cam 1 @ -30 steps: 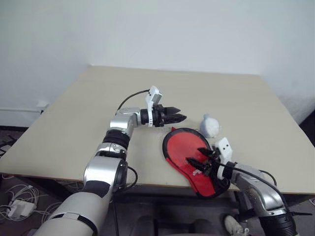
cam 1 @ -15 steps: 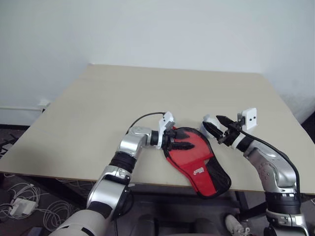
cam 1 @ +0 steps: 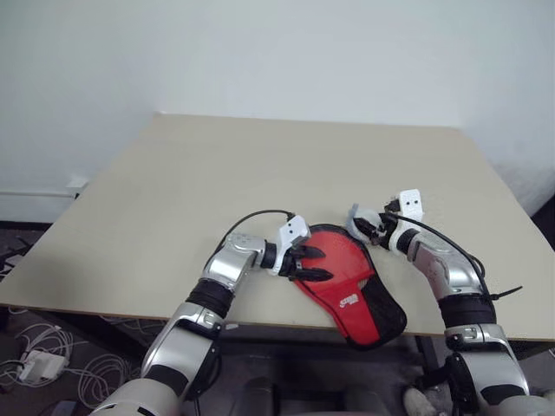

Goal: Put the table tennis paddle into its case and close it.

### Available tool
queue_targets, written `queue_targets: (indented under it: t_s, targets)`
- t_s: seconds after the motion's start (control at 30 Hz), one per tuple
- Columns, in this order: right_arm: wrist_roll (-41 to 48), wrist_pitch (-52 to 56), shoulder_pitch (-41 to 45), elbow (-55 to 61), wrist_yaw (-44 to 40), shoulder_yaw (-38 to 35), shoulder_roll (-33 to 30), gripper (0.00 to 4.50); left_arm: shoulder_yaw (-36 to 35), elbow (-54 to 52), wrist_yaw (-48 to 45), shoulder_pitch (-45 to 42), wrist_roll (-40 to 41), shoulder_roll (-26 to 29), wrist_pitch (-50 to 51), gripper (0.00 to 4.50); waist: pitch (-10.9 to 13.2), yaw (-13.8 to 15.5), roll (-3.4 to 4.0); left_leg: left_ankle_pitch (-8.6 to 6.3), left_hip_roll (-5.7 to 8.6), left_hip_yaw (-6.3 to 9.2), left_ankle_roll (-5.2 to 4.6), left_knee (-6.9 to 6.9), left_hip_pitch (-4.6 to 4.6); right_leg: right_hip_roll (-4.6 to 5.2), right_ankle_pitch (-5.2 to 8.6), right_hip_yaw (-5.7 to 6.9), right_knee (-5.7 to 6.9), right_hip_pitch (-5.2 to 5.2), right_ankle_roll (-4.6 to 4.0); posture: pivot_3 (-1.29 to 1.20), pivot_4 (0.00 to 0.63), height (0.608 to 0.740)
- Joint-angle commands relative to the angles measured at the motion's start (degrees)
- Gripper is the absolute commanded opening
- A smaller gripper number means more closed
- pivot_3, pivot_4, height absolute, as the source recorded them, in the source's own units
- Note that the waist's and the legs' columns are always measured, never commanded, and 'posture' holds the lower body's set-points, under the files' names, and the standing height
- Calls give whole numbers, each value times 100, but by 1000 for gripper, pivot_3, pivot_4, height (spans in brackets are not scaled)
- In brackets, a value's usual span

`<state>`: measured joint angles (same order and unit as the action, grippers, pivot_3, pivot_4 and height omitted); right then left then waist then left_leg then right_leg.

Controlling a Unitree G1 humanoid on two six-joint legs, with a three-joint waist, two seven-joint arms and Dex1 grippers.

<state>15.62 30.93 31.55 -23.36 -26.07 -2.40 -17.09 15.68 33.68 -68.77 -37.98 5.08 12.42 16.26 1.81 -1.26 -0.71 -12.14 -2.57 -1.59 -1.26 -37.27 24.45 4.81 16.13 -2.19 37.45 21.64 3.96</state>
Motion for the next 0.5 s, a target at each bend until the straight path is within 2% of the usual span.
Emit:
queue_targets:
  t_s: [0.03, 0.33, 0.43, 0.5]
  targets:
    - [-34, 211, 46, -15, -74, -17, -79, 3953, 44, -148, 69, 10, 1, -43, -14, 3299, -1, -3, 1, 0, 0, 0, 0, 0, -1, 0, 0, 0, 1, 0, 0, 0, 0, 740]
    - [122, 221, -182, 499, 2, -360, -83, 1225, 268, -82, 193, 109, -168, -24, -87, 3340, -2, 1, 3, 0, 0, 0, 0, -2, -2, 0, 0, -1, 5, 0, 1, 0, 0, 740]
    - [196, 339, -369, 776, 32, -463, -155, 584, 401, 75, 203, 82, -297, 32, -142, 3340, -3, 8, 5, 0, 2, 3, 0, -2, -2, 1, 1, 1, 5, -2, 1, 0, 0, 740]
    - [213, 414, -515, 947, 46, -503, -208, 404, 485, 195, 249, 60, -415, 63, -211, 3340, -5, 7, 8, 0, 3, 3, 0, -4, -2, 1, 1, 1, 5, -5, 1, 0, 0, 740]
